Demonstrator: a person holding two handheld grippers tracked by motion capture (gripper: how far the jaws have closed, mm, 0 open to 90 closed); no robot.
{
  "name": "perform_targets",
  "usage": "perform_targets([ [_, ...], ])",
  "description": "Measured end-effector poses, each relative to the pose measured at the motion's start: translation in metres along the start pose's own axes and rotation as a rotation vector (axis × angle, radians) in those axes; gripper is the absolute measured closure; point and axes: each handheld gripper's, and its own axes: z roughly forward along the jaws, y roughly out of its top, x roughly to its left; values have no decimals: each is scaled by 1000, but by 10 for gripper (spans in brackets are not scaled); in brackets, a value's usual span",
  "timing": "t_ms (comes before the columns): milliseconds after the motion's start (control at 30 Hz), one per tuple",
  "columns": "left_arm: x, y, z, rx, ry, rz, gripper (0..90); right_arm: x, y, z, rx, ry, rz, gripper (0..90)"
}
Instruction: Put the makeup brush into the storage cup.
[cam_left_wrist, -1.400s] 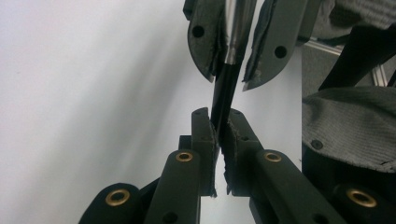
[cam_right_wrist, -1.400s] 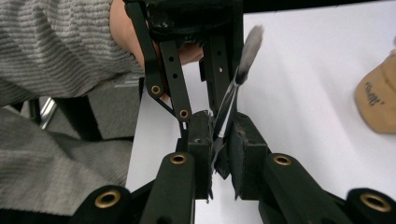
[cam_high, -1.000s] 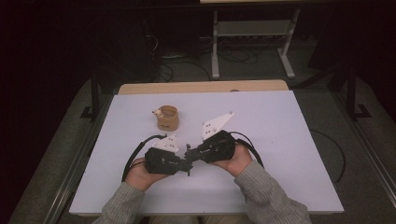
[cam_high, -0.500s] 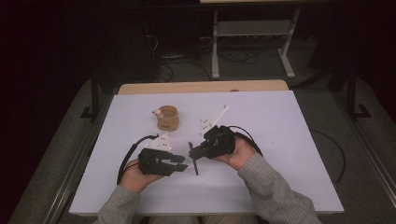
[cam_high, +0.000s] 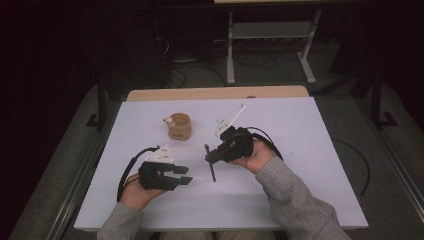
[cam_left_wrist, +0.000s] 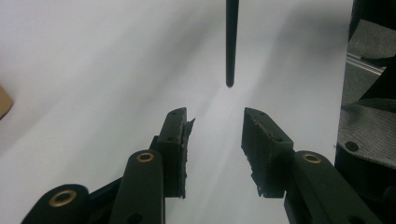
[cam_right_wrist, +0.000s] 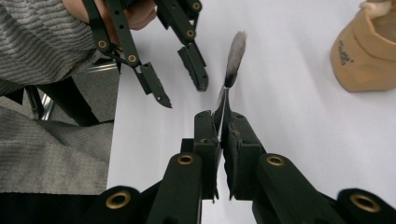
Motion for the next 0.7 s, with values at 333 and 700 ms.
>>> perform_targets([
  [333, 2, -11, -3, 30, 37, -7, 568, -9, -1, -8, 6, -17, 25, 830],
  [700, 6, -17, -11, 26, 73, -22, 536, -20, 3, -12, 7, -37, 32, 831],
])
